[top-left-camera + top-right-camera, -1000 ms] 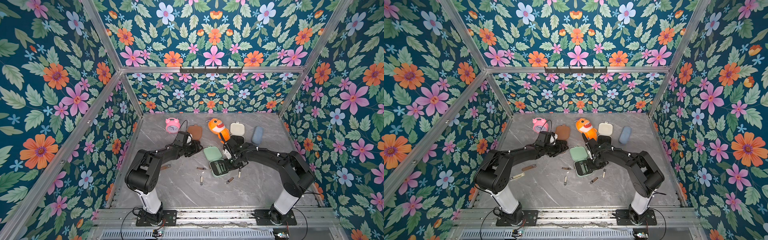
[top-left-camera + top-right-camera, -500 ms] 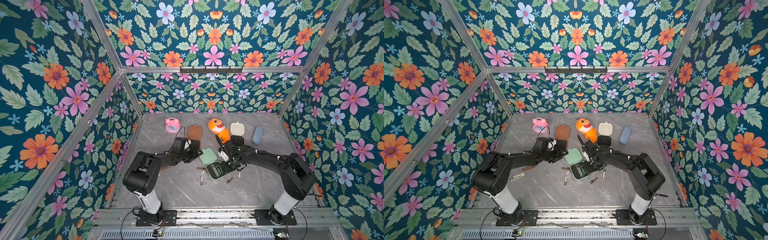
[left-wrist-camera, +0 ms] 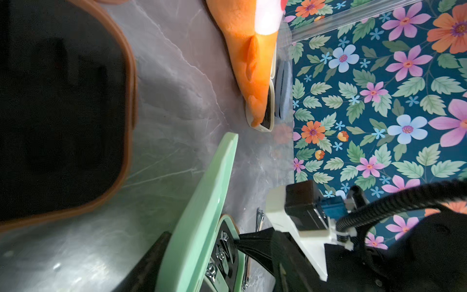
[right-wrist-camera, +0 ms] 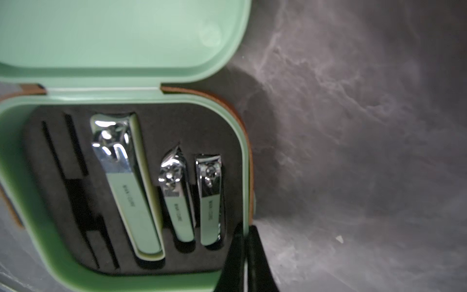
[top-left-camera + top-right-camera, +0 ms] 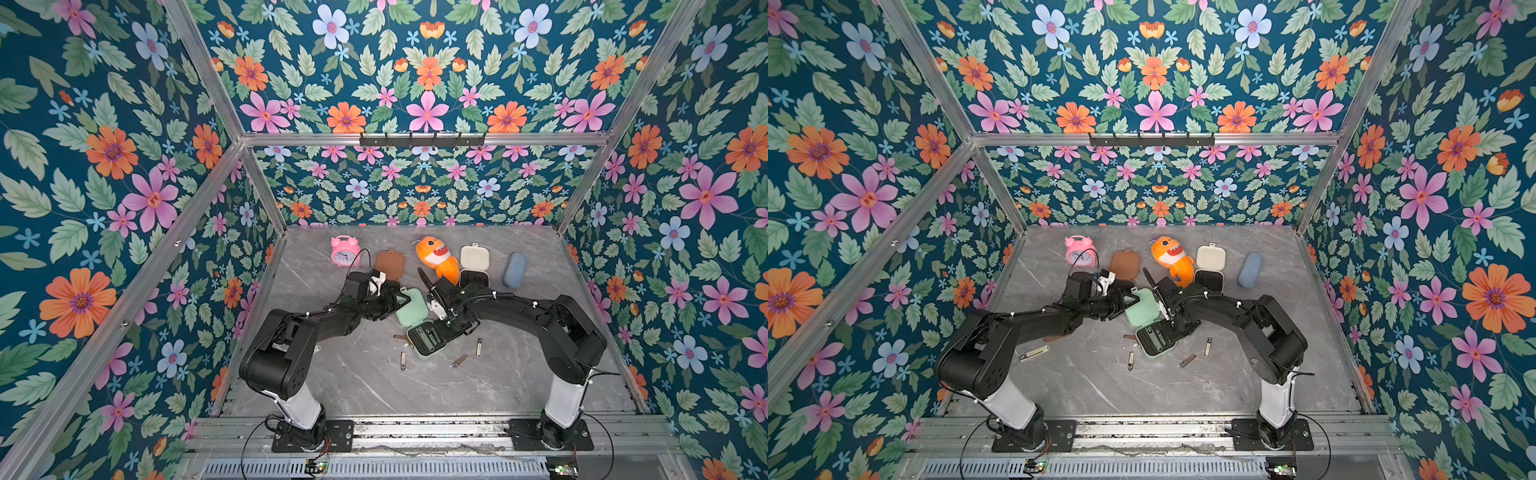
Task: Organize nail clipper sets
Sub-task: Close the storage box at the center of the board.
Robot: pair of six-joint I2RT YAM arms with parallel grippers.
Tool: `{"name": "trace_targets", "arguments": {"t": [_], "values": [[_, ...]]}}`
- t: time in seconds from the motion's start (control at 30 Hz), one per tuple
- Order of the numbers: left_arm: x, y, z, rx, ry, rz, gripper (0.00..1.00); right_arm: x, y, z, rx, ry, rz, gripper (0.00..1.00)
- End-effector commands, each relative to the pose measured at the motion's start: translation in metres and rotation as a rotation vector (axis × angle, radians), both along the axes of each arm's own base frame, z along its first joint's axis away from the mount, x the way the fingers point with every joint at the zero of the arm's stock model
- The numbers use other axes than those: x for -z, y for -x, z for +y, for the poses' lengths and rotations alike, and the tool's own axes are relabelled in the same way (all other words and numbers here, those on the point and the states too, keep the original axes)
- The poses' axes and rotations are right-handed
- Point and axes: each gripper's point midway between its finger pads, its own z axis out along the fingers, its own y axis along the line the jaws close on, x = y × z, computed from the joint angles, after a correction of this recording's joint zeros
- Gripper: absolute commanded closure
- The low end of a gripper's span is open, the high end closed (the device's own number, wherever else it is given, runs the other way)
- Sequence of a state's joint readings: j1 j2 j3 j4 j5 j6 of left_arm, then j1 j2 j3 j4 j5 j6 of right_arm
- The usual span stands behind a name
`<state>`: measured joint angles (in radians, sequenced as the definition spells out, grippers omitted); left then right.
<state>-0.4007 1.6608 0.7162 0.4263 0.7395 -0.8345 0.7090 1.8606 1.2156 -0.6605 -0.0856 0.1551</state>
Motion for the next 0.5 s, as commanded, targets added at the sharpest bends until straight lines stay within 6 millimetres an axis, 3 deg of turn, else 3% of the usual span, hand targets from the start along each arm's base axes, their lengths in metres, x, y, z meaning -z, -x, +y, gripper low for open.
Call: {"name": "trace_targets", "arguments": {"t": [0.0, 0.07, 0.23, 0.3, 0.47], "values": [[-0.017, 0.004, -0.01, 0.06, 0.047, -0.063, 0.36, 0.007, 0.004, -0.022, -0.003, 0.11, 0.004, 1.0], [-0.02, 0.005, -0.013, 0.073, 0.057, -0.075, 0.36, 0.003, 0.001, -0.024, 0.002, 0.117, -0.011, 0.98], [-0.022, 0.01, -0.021, 0.104, 0.072, -0.077, 0.36, -0.008, -0.003, -0.027, 0.029, 0.11, -0.037, 0.62], [-0.02, 0.013, -0.021, 0.112, 0.076, -0.075, 0.36, -0.016, -0.004, -0.024, 0.043, 0.086, -0.047, 0.52], [-0.03, 0.014, -0.024, 0.128, 0.102, -0.099, 0.36, -0.038, -0.001, -0.026, 0.1, 0.051, -0.071, 0.44]]}}
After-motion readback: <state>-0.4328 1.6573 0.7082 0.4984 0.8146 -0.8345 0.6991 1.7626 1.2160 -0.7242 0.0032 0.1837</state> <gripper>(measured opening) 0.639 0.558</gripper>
